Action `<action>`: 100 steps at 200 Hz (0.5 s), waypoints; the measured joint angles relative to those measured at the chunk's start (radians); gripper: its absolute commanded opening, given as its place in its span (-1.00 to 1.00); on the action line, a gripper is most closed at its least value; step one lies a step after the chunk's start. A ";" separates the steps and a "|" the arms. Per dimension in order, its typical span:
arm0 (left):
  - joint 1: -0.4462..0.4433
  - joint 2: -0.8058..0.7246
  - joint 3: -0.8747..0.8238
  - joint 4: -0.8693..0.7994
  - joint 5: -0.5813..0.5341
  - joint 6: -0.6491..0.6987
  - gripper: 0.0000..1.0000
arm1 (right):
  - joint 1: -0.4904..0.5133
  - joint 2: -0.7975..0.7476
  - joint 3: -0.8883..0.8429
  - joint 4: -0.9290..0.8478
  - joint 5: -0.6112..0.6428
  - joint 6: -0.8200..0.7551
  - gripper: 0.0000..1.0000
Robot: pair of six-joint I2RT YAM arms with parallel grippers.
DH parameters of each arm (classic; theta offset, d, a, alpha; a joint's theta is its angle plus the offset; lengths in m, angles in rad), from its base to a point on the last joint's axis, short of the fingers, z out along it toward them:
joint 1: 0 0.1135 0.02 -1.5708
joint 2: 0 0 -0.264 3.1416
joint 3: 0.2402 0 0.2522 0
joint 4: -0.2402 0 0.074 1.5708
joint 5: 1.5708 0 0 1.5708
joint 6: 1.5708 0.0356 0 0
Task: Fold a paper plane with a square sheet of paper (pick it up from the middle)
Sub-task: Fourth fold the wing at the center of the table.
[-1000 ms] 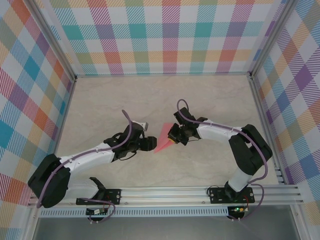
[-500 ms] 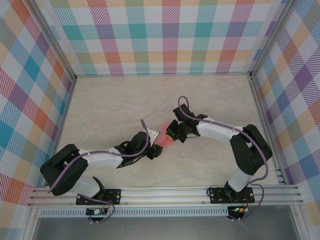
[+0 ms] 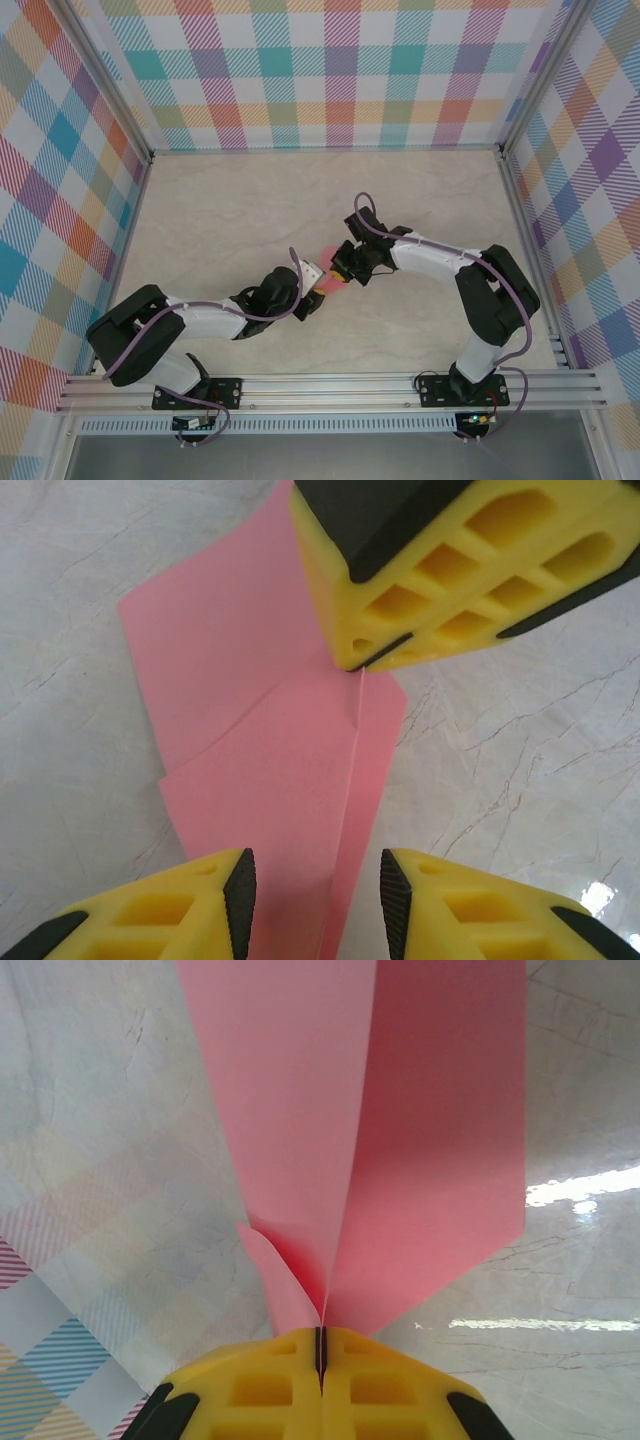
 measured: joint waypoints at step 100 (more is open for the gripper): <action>-0.003 0.067 0.000 0.050 0.002 0.063 -0.84 | -0.018 0.000 0.011 -0.002 -0.051 -0.017 -0.58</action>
